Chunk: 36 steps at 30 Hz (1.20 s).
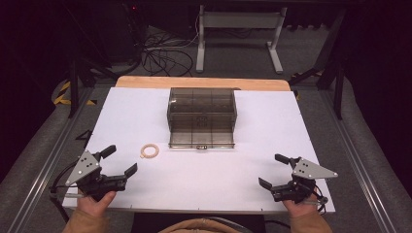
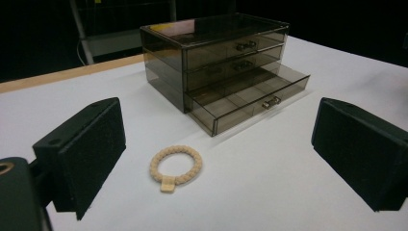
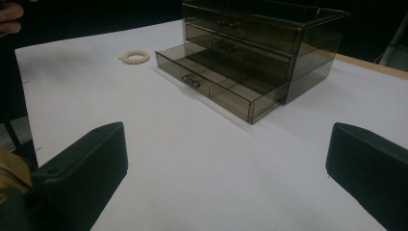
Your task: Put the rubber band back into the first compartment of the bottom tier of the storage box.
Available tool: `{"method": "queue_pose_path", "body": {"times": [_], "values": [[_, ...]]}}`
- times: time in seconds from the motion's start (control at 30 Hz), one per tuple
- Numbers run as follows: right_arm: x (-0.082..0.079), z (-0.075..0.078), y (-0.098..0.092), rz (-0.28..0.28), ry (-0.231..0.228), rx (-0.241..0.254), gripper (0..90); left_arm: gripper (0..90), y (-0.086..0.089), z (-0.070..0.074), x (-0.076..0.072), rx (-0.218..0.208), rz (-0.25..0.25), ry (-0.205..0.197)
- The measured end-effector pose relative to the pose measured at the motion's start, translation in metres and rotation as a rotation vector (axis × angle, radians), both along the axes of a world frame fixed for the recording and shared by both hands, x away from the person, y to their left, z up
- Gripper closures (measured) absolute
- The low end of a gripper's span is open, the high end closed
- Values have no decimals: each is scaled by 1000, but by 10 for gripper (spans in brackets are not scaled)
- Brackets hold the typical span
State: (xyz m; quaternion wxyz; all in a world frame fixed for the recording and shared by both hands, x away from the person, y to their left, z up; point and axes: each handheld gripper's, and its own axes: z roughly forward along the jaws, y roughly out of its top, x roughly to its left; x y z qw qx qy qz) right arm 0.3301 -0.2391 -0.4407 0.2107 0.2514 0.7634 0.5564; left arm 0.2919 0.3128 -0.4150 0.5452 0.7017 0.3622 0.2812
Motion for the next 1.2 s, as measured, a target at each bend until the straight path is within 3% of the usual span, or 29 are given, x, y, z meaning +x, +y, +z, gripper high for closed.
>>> {"method": "queue_pose_path", "body": {"times": [0.37, 0.9, 1.2], "values": [[3, -2, 2, 7, 12, -3, 12, 58, -1, 10, 13, 22, 5, 9], [3, -3, 4, 21, 23, 0, 19, 62, 3, 23, 35, -7, 17, 36], [2, -3, 3, 20, 23, 1, 20, 65, 0, 29, 48, 9, 7, 37]]}}
